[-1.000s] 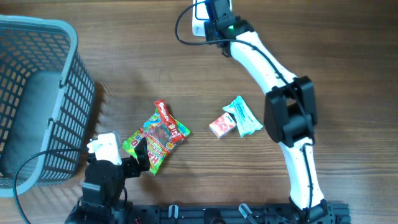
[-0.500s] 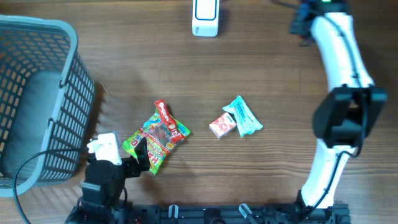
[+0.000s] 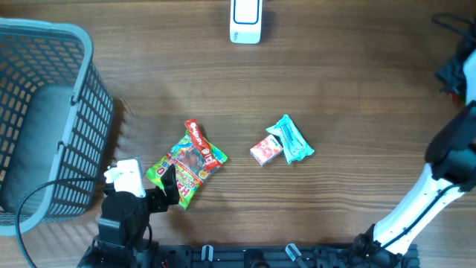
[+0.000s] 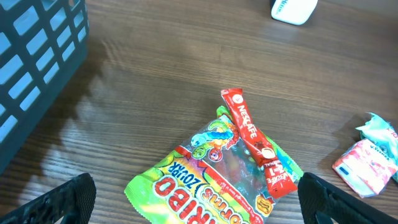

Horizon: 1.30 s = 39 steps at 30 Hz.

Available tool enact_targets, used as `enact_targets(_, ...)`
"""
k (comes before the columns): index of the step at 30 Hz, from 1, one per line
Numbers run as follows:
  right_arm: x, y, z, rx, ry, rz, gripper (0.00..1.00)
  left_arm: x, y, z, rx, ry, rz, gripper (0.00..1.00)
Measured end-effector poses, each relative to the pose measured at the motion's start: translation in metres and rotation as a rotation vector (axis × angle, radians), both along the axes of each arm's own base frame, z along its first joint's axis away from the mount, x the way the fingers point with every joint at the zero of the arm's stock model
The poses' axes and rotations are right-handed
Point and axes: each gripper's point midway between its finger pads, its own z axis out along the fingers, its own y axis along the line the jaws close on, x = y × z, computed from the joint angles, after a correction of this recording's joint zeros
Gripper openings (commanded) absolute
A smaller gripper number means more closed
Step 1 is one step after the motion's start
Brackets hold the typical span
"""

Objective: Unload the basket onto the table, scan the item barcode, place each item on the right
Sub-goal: 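Carry the jar to the right side and set it down, then move the right gripper to the teal wipes pack and grasp it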

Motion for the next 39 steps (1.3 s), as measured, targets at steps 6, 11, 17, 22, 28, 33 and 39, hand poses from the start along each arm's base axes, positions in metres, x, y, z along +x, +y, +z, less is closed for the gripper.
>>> enact_targets(6,-0.029,-0.019,-0.018,0.027,0.046,-0.068,1.0,0.0,0.0,0.0,0.0,0.0,0.0,1.0)
enact_targets(11,-0.031,-0.01,-0.015,0.068,0.043,-0.063,1.0,0.0,0.0,0.0,0.0,0.0,0.0,1.0)
enact_targets(17,0.006,0.059,0.047,0.087,-0.061,0.082,1.0,0.0,0.0,0.0,0.0,0.0,0.0,1.0)
enact_targets(22,0.031,0.208,0.115,0.093,-0.101,0.376,1.0,0.0,0.0,0.0,0.0,0.0,0.0,1.0)
enact_targets(28,-0.005,0.361,0.109,0.114,0.059,0.707,1.0,0.0,0.0,0.0,0.0,0.0,0.0,1.0)
enact_targets(33,-0.058,0.408,0.075,0.099,0.242,0.8,0.99,0.0,0.0,0.0,0.0,0.0,0.0,1.0)
enact_targets(39,-0.094,0.445,0.057,0.062,0.316,0.88,0.99,0.0,0.0,0.0,0.0,0.0,0.0,1.0)
